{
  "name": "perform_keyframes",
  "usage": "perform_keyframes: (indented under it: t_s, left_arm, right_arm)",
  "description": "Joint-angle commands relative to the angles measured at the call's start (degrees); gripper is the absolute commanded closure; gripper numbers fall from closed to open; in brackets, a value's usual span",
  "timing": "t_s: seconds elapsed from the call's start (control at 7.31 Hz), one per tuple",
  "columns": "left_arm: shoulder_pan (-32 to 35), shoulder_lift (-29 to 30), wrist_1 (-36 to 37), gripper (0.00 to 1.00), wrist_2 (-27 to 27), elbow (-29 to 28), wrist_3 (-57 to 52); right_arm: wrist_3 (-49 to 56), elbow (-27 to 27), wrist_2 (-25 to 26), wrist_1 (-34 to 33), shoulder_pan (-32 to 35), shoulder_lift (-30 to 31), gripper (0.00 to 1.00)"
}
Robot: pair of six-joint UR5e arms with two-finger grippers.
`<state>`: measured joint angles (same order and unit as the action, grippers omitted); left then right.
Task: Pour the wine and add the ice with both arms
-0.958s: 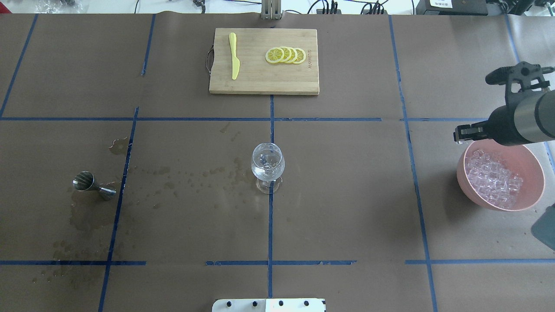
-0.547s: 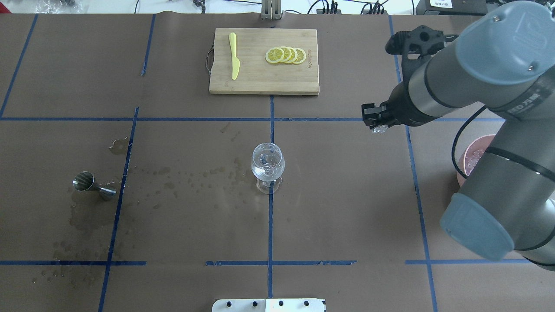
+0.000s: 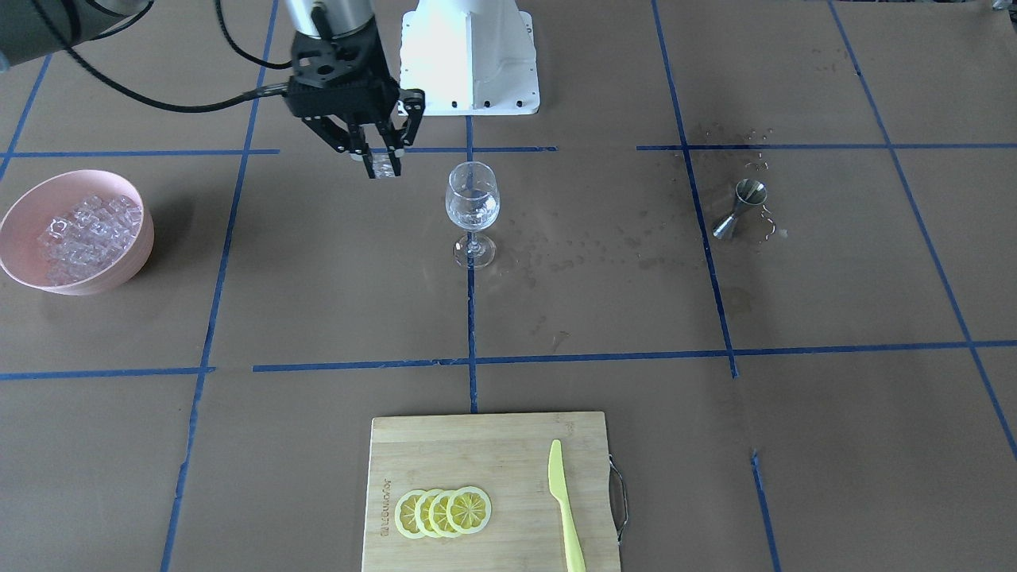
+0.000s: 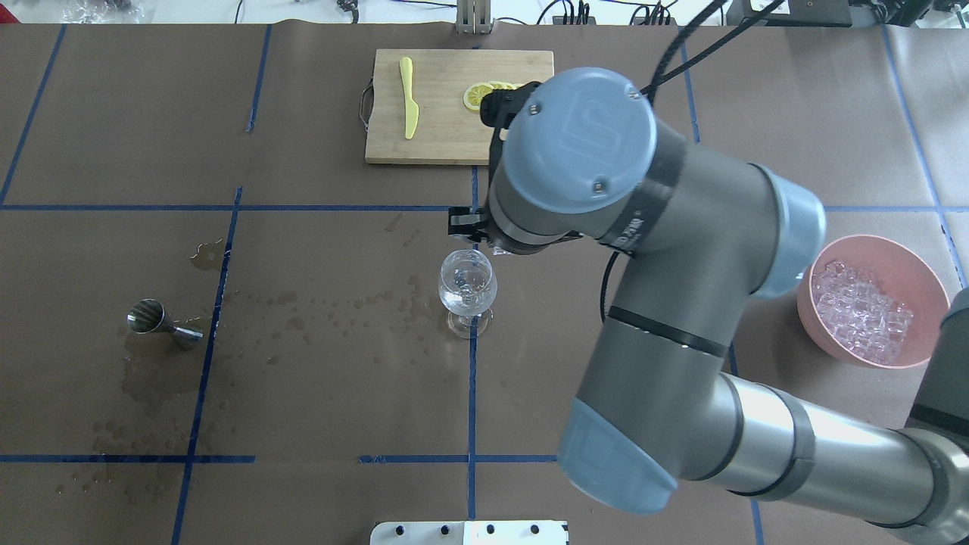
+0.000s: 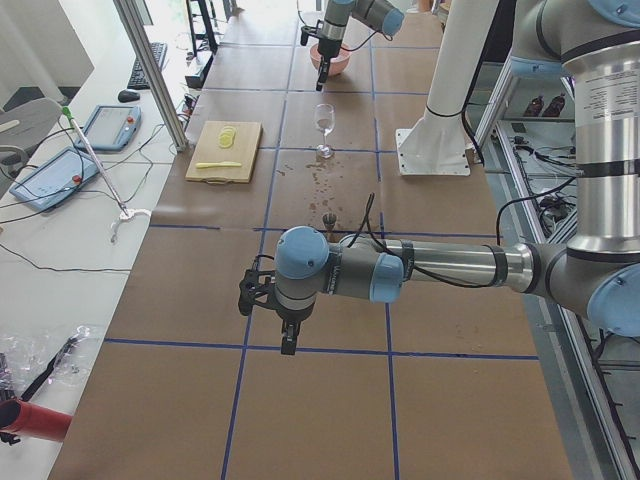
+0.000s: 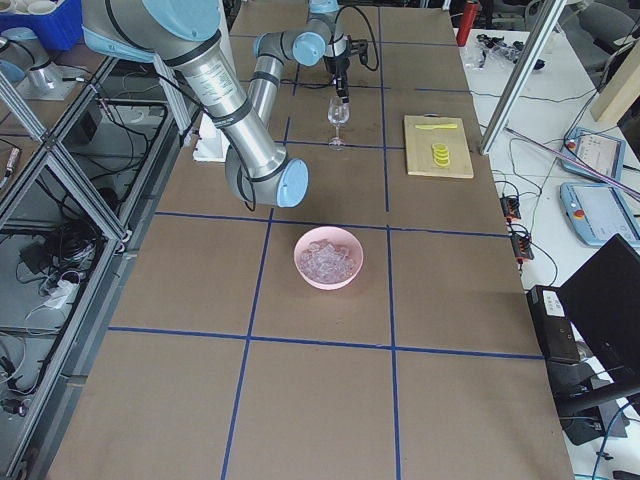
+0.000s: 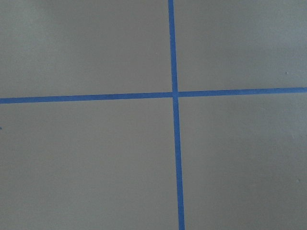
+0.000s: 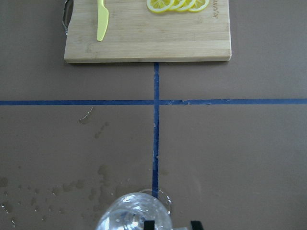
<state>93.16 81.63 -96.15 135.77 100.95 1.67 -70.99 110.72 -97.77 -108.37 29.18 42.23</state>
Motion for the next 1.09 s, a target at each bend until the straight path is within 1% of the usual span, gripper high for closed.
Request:
perform_keyframes:
  t_s: [0.0, 0.14, 0.27, 0.41, 0.55, 0.68, 0.96]
  left_arm:
    - [0.00, -0.06, 0.00, 0.00, 0.02, 0.04, 0.00]
    - [0.00, -0.06, 0.00, 0.00, 0.02, 0.04, 0.00]
    - [0.00, -0.06, 0.00, 0.00, 0.02, 0.04, 0.00]
    - [0.00, 0.02, 0.00, 0.00, 0.02, 0.04, 0.00]
    - [0.00, 0.02, 0.00, 0.00, 0.02, 0.13, 0.00]
    - [0.00, -0.06, -0.09, 0.00, 0.02, 0.21, 0.00]
    - [0.09, -0.06, 0.00, 0.00, 0.02, 0.30, 0.00]
  right_arm:
    - [-2.92, -4.46, 3.53, -0.35, -3.51, -4.00, 1.00]
    - [-3.01, -4.46, 4.42, -2.18, -4.30, -4.26, 1.00]
    - [-3.01, -4.46, 4.60, -2.46, -4.40, -4.17, 1.00]
    - [-2.93, -4.46, 4.60, -2.55, -4.57, -4.00, 0.79]
    - [-2.93, -4.46, 4.60, -2.64, -4.75, -3.82, 0.52]
    - [-2.93, -4.46, 4.51, -3.07, -4.75, -4.08, 0.01]
    - [-2.75, -4.02, 3.90, -3.34, -4.66, -4.17, 0.00]
